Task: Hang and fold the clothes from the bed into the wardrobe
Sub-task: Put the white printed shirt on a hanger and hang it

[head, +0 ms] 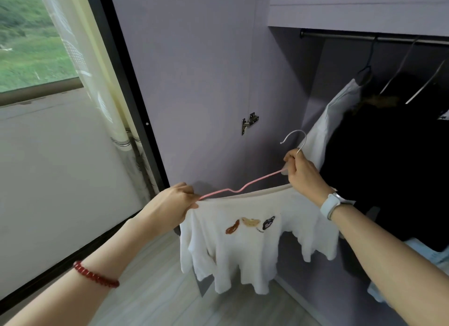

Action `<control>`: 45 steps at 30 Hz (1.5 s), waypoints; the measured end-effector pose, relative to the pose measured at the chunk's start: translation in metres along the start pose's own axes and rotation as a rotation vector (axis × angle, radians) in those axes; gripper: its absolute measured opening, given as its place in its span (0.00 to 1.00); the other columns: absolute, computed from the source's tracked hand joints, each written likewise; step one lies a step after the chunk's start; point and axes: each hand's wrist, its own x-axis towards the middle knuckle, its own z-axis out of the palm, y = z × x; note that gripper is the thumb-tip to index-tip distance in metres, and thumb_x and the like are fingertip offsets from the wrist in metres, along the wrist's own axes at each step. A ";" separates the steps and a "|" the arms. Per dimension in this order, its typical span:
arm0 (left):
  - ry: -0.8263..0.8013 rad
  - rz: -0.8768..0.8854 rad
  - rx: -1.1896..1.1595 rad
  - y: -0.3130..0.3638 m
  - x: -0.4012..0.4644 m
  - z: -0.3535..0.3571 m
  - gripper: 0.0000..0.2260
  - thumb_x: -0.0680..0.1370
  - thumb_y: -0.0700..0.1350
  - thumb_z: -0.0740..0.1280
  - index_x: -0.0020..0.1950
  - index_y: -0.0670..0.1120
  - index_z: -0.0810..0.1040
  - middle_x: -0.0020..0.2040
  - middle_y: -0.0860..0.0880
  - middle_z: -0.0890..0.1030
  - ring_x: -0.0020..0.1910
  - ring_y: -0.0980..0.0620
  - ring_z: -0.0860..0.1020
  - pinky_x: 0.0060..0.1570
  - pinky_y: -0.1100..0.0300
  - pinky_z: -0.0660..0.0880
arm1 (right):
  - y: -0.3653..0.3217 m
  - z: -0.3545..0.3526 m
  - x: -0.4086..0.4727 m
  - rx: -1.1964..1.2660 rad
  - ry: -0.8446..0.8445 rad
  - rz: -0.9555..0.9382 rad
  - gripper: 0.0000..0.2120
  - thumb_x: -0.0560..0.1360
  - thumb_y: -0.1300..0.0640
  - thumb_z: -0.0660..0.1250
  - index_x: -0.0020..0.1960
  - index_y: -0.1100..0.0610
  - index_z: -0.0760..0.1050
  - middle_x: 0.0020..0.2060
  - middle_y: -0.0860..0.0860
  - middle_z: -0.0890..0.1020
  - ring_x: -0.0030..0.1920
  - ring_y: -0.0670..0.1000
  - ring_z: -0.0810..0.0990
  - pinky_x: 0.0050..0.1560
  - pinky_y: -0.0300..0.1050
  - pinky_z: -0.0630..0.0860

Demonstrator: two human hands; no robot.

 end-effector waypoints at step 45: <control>0.152 -0.436 -0.165 0.062 0.041 0.044 0.15 0.80 0.51 0.54 0.48 0.51 0.80 0.41 0.54 0.82 0.37 0.44 0.80 0.34 0.60 0.69 | 0.000 0.000 -0.041 0.302 0.091 -0.134 0.11 0.79 0.59 0.58 0.60 0.57 0.74 0.41 0.49 0.80 0.44 0.47 0.79 0.53 0.41 0.73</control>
